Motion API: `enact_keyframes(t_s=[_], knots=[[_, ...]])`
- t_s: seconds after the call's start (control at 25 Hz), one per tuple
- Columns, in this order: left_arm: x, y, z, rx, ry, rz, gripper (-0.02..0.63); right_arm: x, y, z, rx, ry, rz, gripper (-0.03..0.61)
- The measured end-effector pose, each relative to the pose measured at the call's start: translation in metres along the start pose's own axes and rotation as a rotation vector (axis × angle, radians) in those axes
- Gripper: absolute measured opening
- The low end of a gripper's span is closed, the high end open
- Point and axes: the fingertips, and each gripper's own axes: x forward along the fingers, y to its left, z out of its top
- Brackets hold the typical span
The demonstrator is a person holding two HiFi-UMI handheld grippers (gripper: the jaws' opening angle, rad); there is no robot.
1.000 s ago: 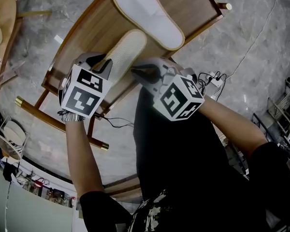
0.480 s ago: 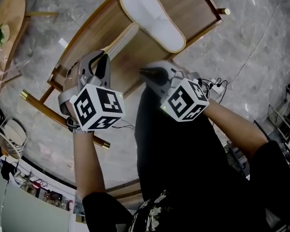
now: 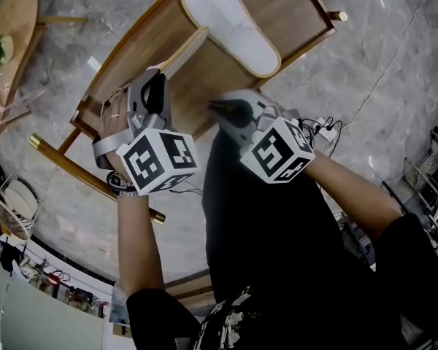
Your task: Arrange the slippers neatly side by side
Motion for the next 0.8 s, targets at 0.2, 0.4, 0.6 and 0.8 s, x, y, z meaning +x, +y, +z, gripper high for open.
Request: enact_keyframes(t_s=[0.2, 0.4, 0.6, 0.8], knots=[[-0.007, -0.018, 0.006, -0.038, -0.035, -0.046, 0.031, 0.003, -0.004, 0.001, 0.013, -0.002, -0.003, 0.014], [-0.012, -0.038, 0.012, -0.175, -0.072, -0.139, 0.028, 0.001, -0.007, 0.003, 0.013, -0.011, -0.004, 0.014], [-0.014, -0.054, 0.013, -0.412, -0.117, -0.257, 0.029, -0.001, -0.012, 0.012, 0.047, -0.044, 0.006, 0.015], [-0.021, -0.066, 0.006, -0.683, -0.163, -0.308, 0.029, -0.002, -0.016, 0.017, 0.08, -0.055, 0.02, 0.015]])
